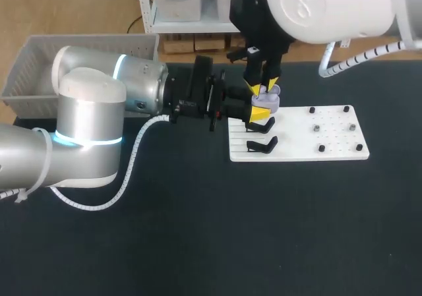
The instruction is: Pick up each earbud case from the left stands, insert the matching earbuds, close the lid, and place the case in the box.
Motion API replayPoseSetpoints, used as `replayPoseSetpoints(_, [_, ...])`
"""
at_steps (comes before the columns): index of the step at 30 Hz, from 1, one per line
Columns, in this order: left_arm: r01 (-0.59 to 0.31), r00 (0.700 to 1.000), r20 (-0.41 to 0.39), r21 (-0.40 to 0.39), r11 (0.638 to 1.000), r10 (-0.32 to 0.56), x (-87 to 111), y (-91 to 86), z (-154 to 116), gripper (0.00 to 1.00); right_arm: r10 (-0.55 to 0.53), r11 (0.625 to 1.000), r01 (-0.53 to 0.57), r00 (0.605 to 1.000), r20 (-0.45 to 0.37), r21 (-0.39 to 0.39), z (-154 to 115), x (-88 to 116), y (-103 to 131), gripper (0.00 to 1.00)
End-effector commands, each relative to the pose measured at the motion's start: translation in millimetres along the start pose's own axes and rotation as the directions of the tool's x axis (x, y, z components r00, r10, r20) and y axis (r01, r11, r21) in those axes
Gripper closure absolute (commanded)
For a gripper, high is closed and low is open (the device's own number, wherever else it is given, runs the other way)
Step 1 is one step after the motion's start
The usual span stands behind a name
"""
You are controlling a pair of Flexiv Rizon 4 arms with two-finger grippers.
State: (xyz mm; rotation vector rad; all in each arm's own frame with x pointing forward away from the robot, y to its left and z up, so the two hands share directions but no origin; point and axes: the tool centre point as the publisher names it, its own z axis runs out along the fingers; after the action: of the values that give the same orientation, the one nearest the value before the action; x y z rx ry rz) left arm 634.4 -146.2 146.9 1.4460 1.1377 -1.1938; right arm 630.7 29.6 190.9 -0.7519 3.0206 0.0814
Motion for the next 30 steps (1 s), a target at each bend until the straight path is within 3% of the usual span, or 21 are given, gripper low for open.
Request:
replayPoseSetpoints(1, [-0.001,1.0,0.0,-0.002,1.0,0.001,-0.4,-0.6,-0.1,1.0,0.002,1.0,-0.002,1.0,0.004,-0.002,2.1,0.5,-0.9,1.0])
replayPoseSetpoints(16, [-0.001,1.0,0.0,-0.002,1.0,0.001,-0.4,-0.6,-0.1,1.0,-0.006,1.0,0.006,1.0,-0.008,-0.008,8.8,-3.2,0.3,1.0])
replayPoseSetpoints(17, [-0.001,1.0,0.0,-0.002,1.0,0.001,-0.4,-0.6,-0.1,1.0,-0.006,1.0,0.006,1.0,-0.01,-0.009,8.9,-3.2,0.4,0.94])
replayPoseSetpoints(18, [-0.001,1.0,0.0,-0.002,1.0,0.001,-0.4,-0.6,-0.1,1.0,-0.004,1.0,0.004,1.0,-0.01,-0.01,8.9,-2.9,0.3,0.58])
replayPoseSetpoints(19, [-0.001,1.0,0.0,-0.002,1.0,0.001,-0.4,-0.6,-0.1,1.0,-0.001,1.0,0.001,1.0,-0.009,-0.011,8.5,-2.0,0.0,0.08])
replayPoseSetpoints(20, [-0.001,1.0,0.0,-0.002,1.0,0.001,-0.4,-0.6,-0.1,1.0,0.0,1.0,0.0,1.0,-0.007,-0.013,7.4,-0.9,-0.1,0.0])
replayPoseSetpoints(30, [-0.001,1.0,0.0,-0.002,1.0,0.001,-0.4,-0.6,-0.1,1.0,-0.04,0.998,0.043,0.998,0.046,-0.055,-18.0,11.1,7.1,0.0])
